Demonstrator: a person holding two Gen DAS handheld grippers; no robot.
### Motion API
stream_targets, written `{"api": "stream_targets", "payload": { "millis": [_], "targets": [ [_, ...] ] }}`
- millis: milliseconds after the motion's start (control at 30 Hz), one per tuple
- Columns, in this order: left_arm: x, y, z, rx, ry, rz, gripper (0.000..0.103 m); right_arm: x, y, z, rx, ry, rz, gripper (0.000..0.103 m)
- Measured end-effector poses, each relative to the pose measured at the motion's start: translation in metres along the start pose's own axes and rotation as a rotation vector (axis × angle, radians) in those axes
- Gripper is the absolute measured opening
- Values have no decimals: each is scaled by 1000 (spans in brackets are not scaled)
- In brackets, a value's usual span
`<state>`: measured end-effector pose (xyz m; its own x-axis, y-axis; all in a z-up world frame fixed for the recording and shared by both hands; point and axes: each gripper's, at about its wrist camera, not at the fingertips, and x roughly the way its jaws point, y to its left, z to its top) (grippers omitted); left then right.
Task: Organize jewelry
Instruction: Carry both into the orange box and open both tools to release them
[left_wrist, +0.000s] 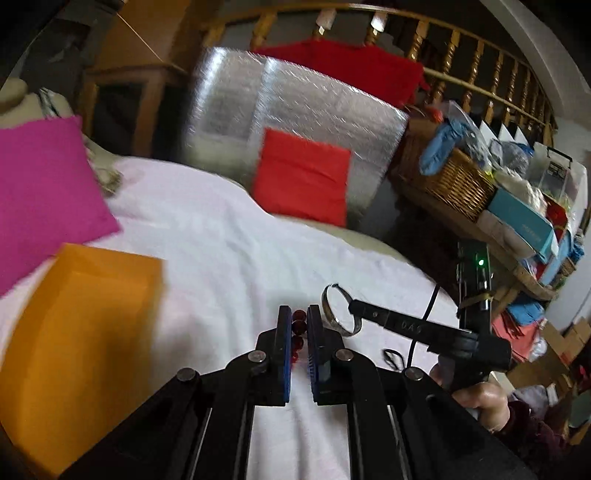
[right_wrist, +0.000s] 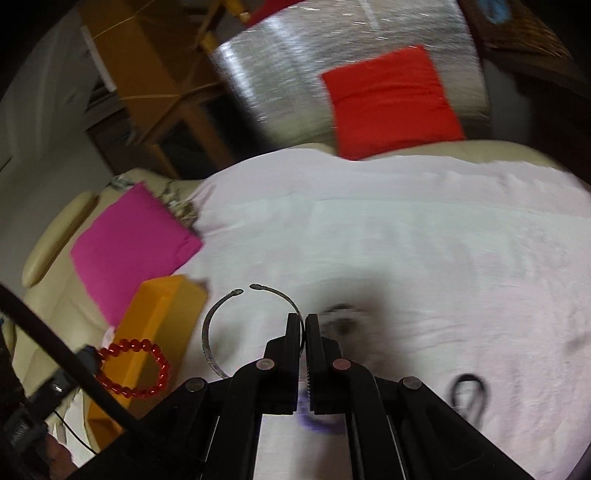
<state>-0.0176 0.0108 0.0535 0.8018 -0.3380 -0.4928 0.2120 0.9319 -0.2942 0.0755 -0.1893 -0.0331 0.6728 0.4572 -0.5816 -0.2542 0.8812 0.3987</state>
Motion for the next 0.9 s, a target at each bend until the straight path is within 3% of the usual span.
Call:
{"api": "stream_targets", "payload": {
  "millis": [200, 267, 367, 533, 567, 667, 733, 833, 900],
  "targets": [
    [-52, 54, -6, -18, -44, 248, 8, 37, 86, -13, -106, 41, 86, 4],
    [-55, 78, -16, -17, -14, 390, 8, 52, 113, -16, -131, 54, 112, 4],
    [-52, 106, -32, -30, 40, 524, 8, 80, 152, -20, -140, 84, 160, 4],
    [-41, 130, -47, -47, 96, 652, 8, 123, 202, -35, -171, 159, 169, 10],
    [-38, 129, -48, -45, 96, 679, 10, 128, 203, -36, -167, 180, 170, 16],
    [-36, 122, -45, -12, 76, 717, 32, 130, 194, -35, -139, 200, 168, 21],
    [-36, 110, -42, 10, 46, 731, 53, 116, 181, -31, -154, 176, 139, 21],
    [-34, 89, -38, 41, -3, 737, 62, 90, 155, -19, -149, 144, 101, 23],
    [-34, 80, -35, 47, -25, 724, 65, 63, 123, -13, -122, 116, 58, 38]
  ]
}}
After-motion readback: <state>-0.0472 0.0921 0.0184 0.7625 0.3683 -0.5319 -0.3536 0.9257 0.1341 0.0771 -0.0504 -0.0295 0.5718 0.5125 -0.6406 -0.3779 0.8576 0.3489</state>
